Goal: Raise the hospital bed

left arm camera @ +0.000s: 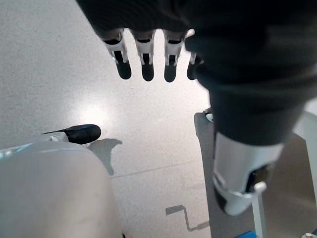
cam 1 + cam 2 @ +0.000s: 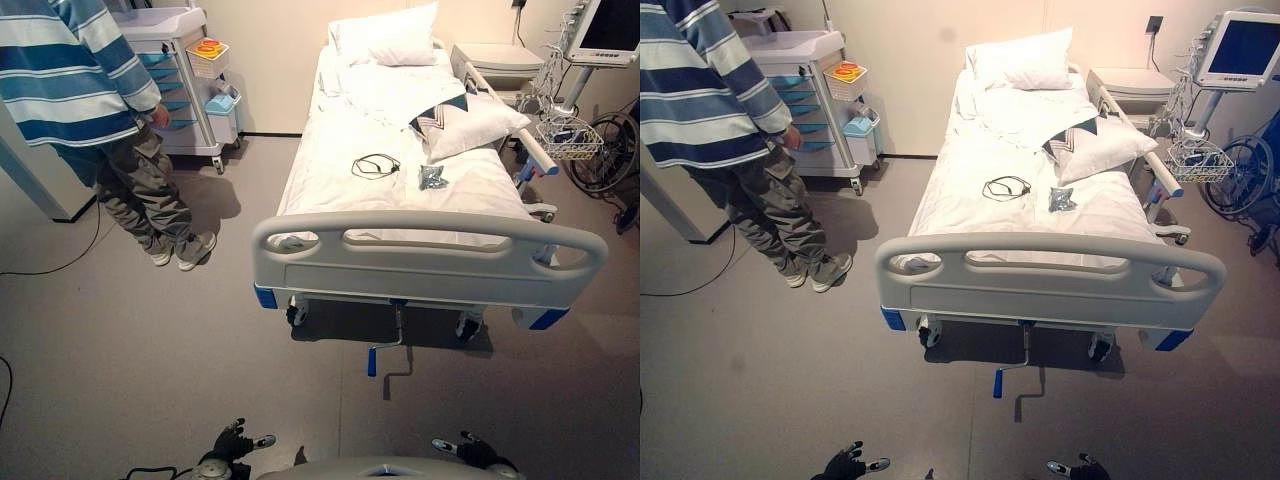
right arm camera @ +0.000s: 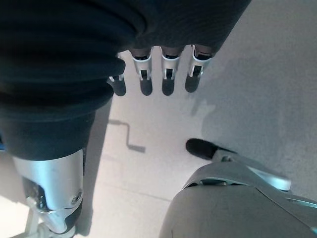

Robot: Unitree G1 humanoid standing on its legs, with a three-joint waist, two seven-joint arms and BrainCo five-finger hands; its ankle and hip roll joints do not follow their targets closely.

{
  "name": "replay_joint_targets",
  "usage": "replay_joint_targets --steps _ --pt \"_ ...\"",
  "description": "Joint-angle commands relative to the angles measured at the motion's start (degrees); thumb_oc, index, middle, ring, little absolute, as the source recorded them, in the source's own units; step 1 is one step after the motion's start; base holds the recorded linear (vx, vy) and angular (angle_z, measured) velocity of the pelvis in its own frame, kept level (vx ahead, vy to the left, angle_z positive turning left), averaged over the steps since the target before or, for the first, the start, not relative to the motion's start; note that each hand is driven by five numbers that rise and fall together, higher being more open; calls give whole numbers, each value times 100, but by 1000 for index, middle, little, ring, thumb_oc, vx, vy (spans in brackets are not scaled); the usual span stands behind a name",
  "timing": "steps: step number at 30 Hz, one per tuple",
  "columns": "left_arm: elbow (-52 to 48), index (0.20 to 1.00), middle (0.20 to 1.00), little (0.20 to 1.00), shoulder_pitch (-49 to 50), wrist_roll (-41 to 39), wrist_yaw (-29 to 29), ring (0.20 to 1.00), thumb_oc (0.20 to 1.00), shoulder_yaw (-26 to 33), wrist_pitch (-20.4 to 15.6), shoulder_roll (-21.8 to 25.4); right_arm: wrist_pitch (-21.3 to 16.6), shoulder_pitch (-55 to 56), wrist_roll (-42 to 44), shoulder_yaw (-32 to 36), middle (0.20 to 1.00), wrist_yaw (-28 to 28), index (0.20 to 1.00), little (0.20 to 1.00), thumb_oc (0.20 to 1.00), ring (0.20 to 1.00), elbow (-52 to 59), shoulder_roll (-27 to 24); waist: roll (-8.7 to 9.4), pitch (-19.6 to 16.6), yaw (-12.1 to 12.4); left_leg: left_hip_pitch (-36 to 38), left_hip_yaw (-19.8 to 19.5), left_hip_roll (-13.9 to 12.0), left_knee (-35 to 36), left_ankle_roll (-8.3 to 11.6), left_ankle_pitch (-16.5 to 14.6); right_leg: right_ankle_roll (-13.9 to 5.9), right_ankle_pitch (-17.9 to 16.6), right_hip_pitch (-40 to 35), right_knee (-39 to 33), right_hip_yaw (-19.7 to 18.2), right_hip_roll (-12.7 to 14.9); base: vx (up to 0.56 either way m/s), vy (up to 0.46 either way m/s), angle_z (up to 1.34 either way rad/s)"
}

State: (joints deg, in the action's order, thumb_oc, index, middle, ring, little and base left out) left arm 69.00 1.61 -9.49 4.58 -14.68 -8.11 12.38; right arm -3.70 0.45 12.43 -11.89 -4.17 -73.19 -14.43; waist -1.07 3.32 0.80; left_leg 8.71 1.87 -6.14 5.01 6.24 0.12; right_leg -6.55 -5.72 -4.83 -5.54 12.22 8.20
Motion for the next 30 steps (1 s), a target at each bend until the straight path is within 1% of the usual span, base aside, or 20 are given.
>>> replay_joint_targets --steps 1,5,8,11,13,14,15,16,17,19,20,24,25,28,30 --pt "129 1000 1000 1000 -450 165 4 1000 1000 28 -126 58 -116 -410 23 -102 1000 -9 1000 1000 1000 1000 -167 71 335 238 -24 13 -85 287 -1 -311 -138 -230 492 -450 97 -196 102 0 0 0" --pt "17 1000 1000 1000 -450 -41 -5 1000 1000 69 -142 37 -134 -453 240 42 1000 -36 1000 1000 1000 1000 -136 44 328 261 -46 -14 -94 287 -1 -314 -129 -224 494 -391 130 -224 87 0 0 0" --pt "-804 1000 1000 1000 -549 -506 110 1000 1000 69 -272 130 -221 -672 602 59 1000 -66 1000 1000 1000 1000 259 -29 308 493 -44 -238 -95 274 -1 -317 -28 -219 483 -80 294 -286 88 -153 -1 -6" --pt "-1995 1000 1000 1000 -792 -907 278 1000 1000 -89 -510 337 -315 -1067 961 -44 1000 -195 1000 1000 1000 1000 771 -108 241 906 -36 -595 -93 273 -25 -313 146 -210 414 386 497 -356 113 -236 9 -13" --pt "-2518 1000 1000 1000 -939 -1036 416 1000 1000 -103 -563 470 -307 -1303 1046 -123 1000 -265 1000 1000 1000 1000 974 -146 184 1131 -24 -789 -70 281 -44 -305 231 -214 360 606 571 -348 127 -189 9 -8" --pt "-3459 1000 1000 1000 -1002 -1179 464 1000 1000 -138 -658 630 -338 -1491 1126 -156 1000 -371 1000 1000 1000 1000 1365 -205 98 1375 -8 -985 -68 281 -53 -293 303 -214 320 852 662 -350 152 -173 8 -4" --pt "-3466 1000 1000 1000 -999 -1178 465 1000 1000 -136 -652 632 -336 -1491 1125 -156 1000 -373 1000 1000 1000 1000 1367 -204 99 1370 -7 -992 -66 281 -54 -293 304 -214 321 863 669 -352 152 -246 11 -3" --pt "-4360 1000 1000 1000 -1182 -1165 549 1000 1000 -205 -730 799 -399 -1752 1250 -169 1000 -541 1000 1000 1000 1000 1731 -234 -4 1690 -2 -1246 -82 282 -109 -285 376 -209 326 1190 849 -381 166 -137 5 -1" --pt "-4372 1000 1000 1000 -1181 -1164 550 1000 1000 -202 -720 802 -395 -1755 1249 -168 1000 -544 1000 1000 1000 1000 1735 -233 0 1685 1 -1259 -78 283 -113 -285 376 -209 334 1213 868 -388 168 -193 5 -4" --pt "-5000 1000 1000 1000 -1401 -1130 516 1000 1000 -304 -748 984 -417 -1986 1343 -249 1000 -618 1000 1000 1000 1000 1869 -232 -62 1911 10 -1492 -52 273 -221 -274 409 -199 342 1471 1030 -415 185 -151 -11 -1" --pt "-5401 1000 1000 1000 -1549 -1106 509 1000 1000 -344 -792 1074 -442 -2102 1379 -284 1000 -650 1000 1000 1000 1000 2036 -239 -88 2091 3 -1683 -53 279 -350 -271 410 -194 354 1654 1157 -427 212 -230 -17 1" --pt "-6186 1000 1000 1000 -2092 -1073 544 1000 1000 -558 -863 1180 -531 -2391 1390 -405 1000 -769 1000 1000 1000 1000 2543 -270 -91 2566 -6 -2454 -69 241 -969 -259 390 -181 424 2391 1775 -442 286 -199 -38 -1" --pt "-6336 1000 1000 1000 -2191 -1050 520 1000 1000 -663 -856 1202 -570 -2431 1431 -435 1000 -795 1000 1000 1000 1000 2741 -298 -100 2646 -18 -2608 -51 243 -1076 -249 394 -174 426 2552 1855 -455 301 -162 -56 3" --pt "-6854 1000 1000 1000 -2506 -947 487 1000 1000 -912 -811 1288 -620 -2570 1575 -455 1000 -827 1000 1000 1000 1000 2958 -334 -141 2648 -24 -3253 -89 220 -1284 -198 454 -170 424 3185 2085 -471 330 -102 -47 6" --pt "-7018 1000 1000 1000 -2726 -874 498 1000 1000 -1058 -794 1353 -670 -2662 1702 -454 1000 -896 1000 1000 1000 1000 3150 -319 -149 2648 -37 -3515 -108 190 -1283 -188 515 -169 408 3505 2181 -491 317 -85 -15 9"
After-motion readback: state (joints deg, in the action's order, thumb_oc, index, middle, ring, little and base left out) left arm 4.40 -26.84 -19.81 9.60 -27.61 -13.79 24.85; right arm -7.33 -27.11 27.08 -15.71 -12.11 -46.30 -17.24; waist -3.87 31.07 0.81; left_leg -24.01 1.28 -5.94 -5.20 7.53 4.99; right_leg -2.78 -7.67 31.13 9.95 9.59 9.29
